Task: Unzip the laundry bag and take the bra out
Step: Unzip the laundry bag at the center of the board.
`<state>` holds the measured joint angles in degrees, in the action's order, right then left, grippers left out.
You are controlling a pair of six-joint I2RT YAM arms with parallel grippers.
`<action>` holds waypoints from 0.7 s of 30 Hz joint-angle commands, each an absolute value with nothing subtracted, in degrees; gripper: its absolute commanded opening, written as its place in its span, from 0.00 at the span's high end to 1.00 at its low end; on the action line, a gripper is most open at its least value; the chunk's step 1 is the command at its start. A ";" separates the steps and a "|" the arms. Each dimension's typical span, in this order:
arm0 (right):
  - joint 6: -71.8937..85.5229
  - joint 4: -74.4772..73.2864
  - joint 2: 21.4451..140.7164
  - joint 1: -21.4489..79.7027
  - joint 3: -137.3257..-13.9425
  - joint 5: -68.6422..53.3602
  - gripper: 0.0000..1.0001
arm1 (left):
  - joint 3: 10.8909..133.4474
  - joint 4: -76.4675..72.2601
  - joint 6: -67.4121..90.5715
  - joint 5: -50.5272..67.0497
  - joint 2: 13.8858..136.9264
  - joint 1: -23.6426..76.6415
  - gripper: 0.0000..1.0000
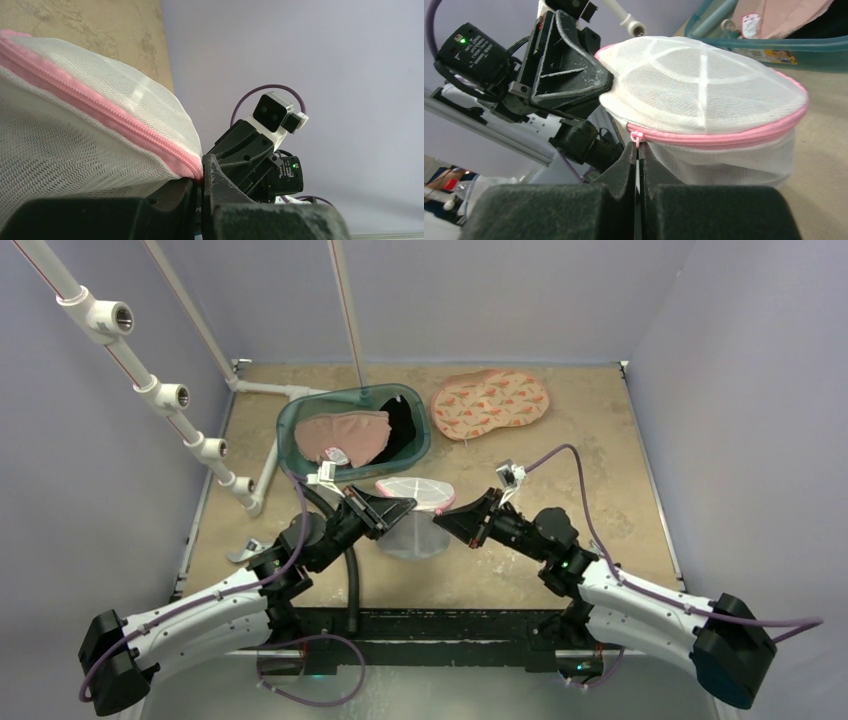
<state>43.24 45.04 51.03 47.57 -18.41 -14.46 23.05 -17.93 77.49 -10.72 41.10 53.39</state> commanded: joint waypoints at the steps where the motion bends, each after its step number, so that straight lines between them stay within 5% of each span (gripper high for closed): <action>1: 39.16 40.08 47.76 47.39 -20.43 -8.42 1.00 | 25.41 -20.41 77.37 -11.04 39.28 53.66 1.00; 21: 35.02 8.78 34.33 47.42 -21.47 15.65 1.00 | 28.75 -27.76 65.47 -0.46 52.49 53.47 1.00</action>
